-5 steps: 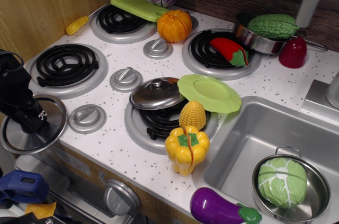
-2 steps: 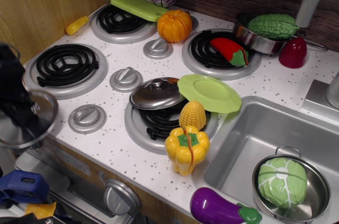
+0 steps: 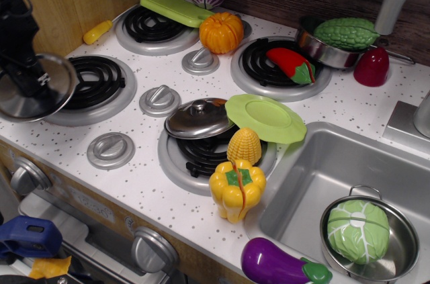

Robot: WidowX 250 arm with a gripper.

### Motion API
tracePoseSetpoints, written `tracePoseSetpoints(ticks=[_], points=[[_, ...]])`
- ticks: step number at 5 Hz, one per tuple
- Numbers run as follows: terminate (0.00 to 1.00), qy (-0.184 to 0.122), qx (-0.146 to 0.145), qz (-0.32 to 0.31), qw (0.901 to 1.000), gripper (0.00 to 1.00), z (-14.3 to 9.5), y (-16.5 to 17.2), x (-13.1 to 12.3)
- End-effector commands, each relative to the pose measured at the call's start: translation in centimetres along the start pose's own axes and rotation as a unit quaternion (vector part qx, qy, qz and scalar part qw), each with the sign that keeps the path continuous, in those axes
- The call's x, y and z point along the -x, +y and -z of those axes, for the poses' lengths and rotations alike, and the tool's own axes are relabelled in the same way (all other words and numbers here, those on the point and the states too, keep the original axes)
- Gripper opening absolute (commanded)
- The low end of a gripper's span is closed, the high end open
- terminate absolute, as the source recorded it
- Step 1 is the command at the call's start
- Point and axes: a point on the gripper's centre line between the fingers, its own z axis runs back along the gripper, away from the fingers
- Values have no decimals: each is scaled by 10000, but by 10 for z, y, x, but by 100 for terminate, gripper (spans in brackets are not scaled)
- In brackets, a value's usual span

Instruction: Put lid on stove

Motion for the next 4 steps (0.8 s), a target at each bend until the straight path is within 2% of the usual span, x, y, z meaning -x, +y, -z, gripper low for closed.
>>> tracePoseSetpoints(ticks=[1, 2, 4], points=[[0, -496, -80, 350, 9981, 0, 1, 16, -23], [0, -719, -52, 465, 9963, 0, 7, 17, -31], [0, -864, 213, 658, 9939, 0, 15, 18, -48]])
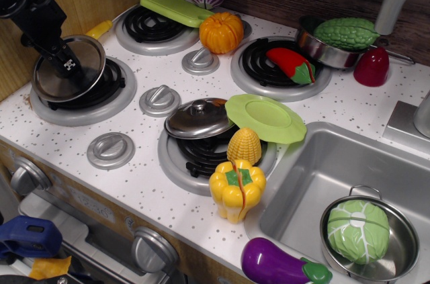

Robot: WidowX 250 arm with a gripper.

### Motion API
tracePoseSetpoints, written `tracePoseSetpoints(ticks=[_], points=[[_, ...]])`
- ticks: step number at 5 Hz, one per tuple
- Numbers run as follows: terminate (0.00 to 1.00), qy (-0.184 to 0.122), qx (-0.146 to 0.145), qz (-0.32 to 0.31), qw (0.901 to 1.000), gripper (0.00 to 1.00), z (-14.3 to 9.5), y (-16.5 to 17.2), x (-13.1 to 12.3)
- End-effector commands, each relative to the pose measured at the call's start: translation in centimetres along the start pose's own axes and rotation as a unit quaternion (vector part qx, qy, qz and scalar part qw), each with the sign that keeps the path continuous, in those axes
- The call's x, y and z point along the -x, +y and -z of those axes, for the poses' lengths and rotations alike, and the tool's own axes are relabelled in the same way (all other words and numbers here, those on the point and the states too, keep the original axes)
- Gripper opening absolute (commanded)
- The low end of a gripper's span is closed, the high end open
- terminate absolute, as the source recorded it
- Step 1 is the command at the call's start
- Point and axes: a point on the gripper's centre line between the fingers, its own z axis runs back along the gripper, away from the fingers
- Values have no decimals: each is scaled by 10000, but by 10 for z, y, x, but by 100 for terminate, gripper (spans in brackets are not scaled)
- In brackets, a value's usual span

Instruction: Put lid on stove

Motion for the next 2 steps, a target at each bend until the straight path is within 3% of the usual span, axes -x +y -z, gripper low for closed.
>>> tracePoseSetpoints(ticks=[1, 2], points=[[0, -211, -20, 68, 9998, 100, -8, 5, -11], [100, -211, -20, 68, 9998, 100, -8, 5, -11]])
